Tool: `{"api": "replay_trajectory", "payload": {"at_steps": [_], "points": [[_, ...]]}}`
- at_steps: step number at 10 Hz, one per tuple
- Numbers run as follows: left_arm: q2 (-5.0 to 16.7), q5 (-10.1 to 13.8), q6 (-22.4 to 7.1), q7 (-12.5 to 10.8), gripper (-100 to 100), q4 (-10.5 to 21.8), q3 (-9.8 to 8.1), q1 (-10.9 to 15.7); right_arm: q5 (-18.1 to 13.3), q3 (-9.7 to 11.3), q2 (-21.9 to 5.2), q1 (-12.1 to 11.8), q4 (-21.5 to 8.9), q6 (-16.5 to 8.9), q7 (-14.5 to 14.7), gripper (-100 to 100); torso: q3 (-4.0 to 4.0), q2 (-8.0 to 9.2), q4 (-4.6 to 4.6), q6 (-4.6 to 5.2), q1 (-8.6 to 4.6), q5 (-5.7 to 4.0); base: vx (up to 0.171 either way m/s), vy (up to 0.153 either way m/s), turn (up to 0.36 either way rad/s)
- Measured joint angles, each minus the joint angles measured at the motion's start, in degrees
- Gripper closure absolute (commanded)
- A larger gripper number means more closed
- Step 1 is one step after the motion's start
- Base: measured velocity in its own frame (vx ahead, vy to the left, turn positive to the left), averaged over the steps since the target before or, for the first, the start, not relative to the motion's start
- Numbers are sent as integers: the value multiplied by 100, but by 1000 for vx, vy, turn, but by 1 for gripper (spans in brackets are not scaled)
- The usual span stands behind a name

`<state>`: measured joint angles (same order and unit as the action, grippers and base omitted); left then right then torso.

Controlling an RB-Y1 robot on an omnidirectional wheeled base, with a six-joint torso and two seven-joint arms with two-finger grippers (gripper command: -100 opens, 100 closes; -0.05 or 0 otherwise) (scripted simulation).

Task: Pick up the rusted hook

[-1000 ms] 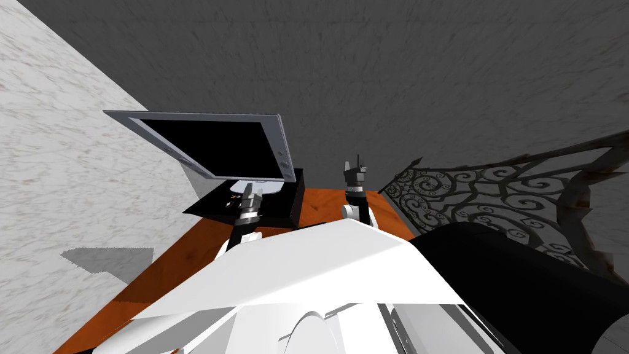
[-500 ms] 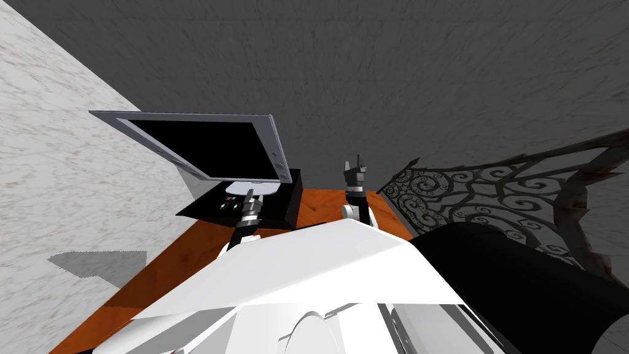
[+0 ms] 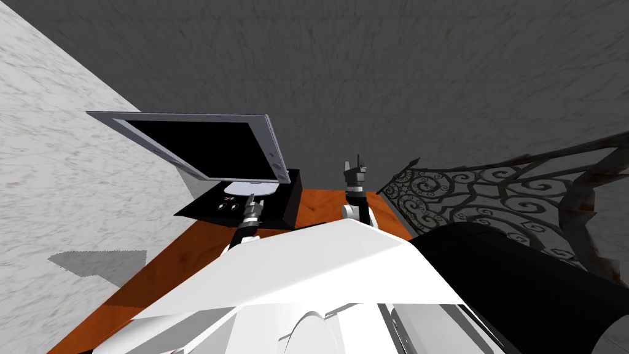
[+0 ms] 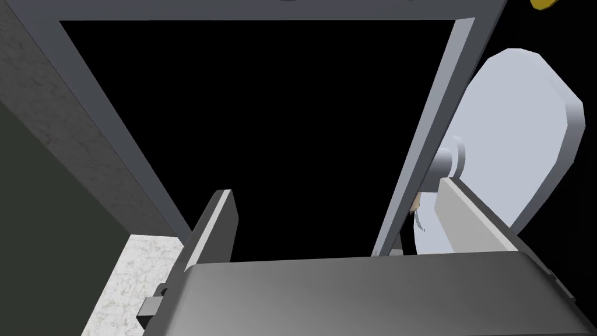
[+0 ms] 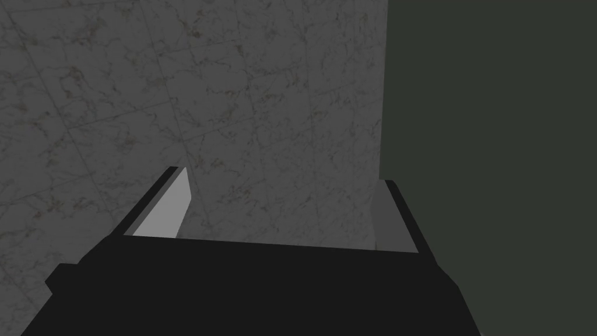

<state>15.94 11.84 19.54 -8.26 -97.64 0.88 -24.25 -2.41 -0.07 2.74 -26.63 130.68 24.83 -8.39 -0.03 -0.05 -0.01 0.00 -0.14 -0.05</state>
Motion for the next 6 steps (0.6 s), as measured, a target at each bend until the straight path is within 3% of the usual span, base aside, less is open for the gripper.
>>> {"api": "replay_trajectory", "payload": {"at_steps": [3, 6], "points": [[66, 176, -155, -124, -100, 353, -63, 90, 0, 0, 0, 0, 0, 0, 0, 0, 0, -1, 0, 1, 2, 0, 14, -36, -32], [112, 393, -358, -270, -100, 787, -136, 201, 0, 0, 0, -1, 0, 0, 0, 0, -28, -49, -10, 2, -19, -5, 135, -86, -124]]}}
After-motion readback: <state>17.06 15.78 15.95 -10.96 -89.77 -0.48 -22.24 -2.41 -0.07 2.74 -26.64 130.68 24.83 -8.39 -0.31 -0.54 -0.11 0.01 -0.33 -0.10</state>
